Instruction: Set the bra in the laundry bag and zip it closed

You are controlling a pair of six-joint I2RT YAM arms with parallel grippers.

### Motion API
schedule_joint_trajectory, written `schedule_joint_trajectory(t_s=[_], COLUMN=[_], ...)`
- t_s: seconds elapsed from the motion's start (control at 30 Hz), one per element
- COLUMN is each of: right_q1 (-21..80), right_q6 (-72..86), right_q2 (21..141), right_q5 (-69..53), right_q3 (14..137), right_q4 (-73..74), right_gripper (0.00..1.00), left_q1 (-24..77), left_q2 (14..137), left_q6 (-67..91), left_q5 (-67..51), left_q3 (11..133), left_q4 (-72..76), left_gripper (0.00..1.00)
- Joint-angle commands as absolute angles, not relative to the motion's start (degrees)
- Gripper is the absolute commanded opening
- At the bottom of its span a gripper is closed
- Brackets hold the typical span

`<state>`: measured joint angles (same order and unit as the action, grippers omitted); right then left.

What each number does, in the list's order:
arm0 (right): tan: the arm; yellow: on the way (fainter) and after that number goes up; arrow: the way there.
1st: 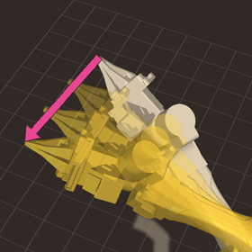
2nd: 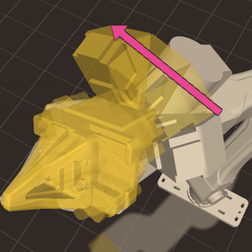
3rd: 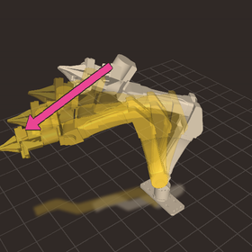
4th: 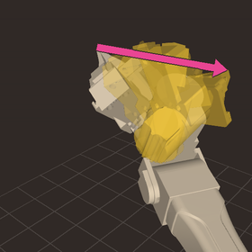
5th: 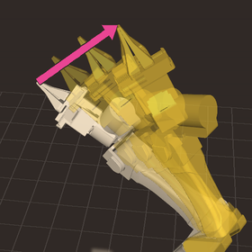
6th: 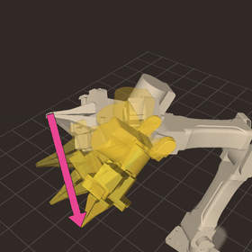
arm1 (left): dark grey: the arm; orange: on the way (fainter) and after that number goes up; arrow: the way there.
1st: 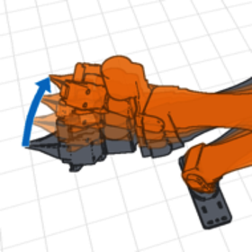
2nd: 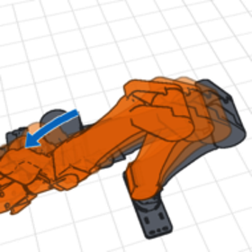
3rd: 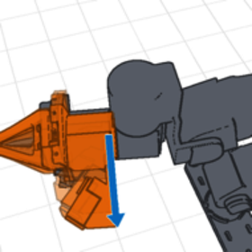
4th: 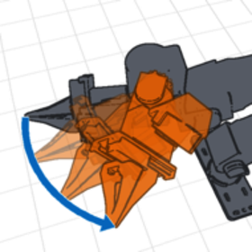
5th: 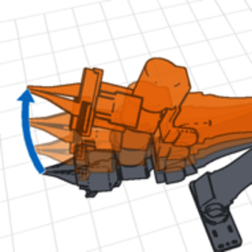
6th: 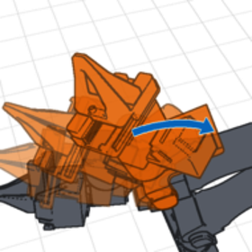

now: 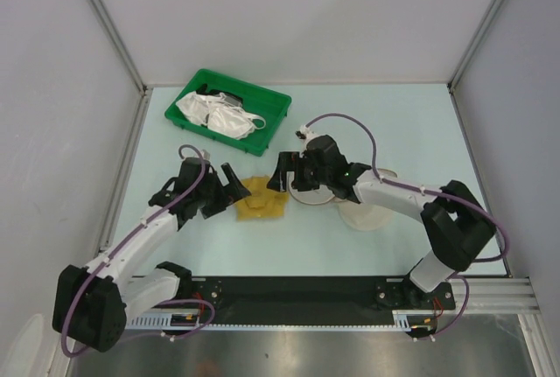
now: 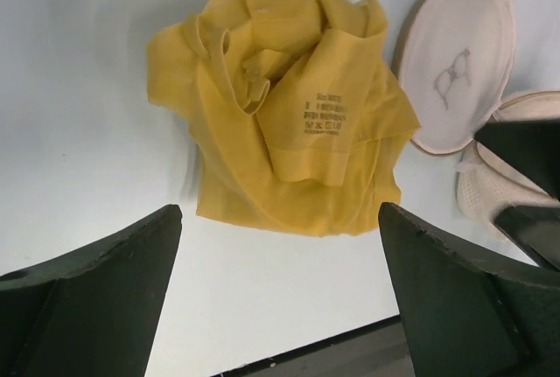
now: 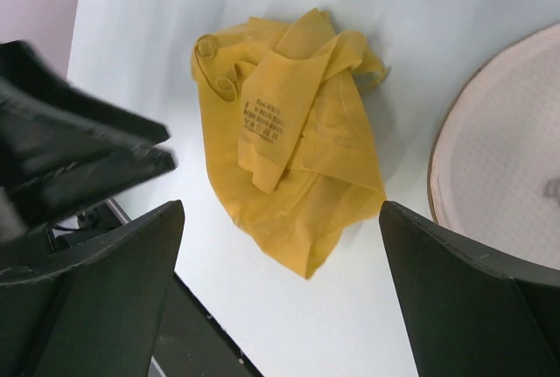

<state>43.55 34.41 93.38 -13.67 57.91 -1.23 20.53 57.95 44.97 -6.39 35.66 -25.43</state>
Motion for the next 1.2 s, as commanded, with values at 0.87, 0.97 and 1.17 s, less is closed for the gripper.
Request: schedule_joint_trajectory(t_s=[0.87,0.97,1.17], right_q1=[41.04,41.31,39.55], right_q6=[36.39,34.2,28.84], right_q2=[77.61,78.13,78.05], right_q5=[-12.04,-13.53,-21.34], right_q3=[45.26,45.61,46.93], right_q4=[-1.84,-1.23,-0.35], right_gripper=[1.0,1.0,1.0], left_q1=[16.35,16.35,16.52], left_q2=[78.05,75.25,64.44], left_q6=[45.27,43.07,38.06], left_q5=[-14.24,-13.45,-18.09], left_q3=[29.44,30.32,31.73], left_q4=[5.1,2.38,-2.63], left_gripper=[0.21,0.0,0.0])
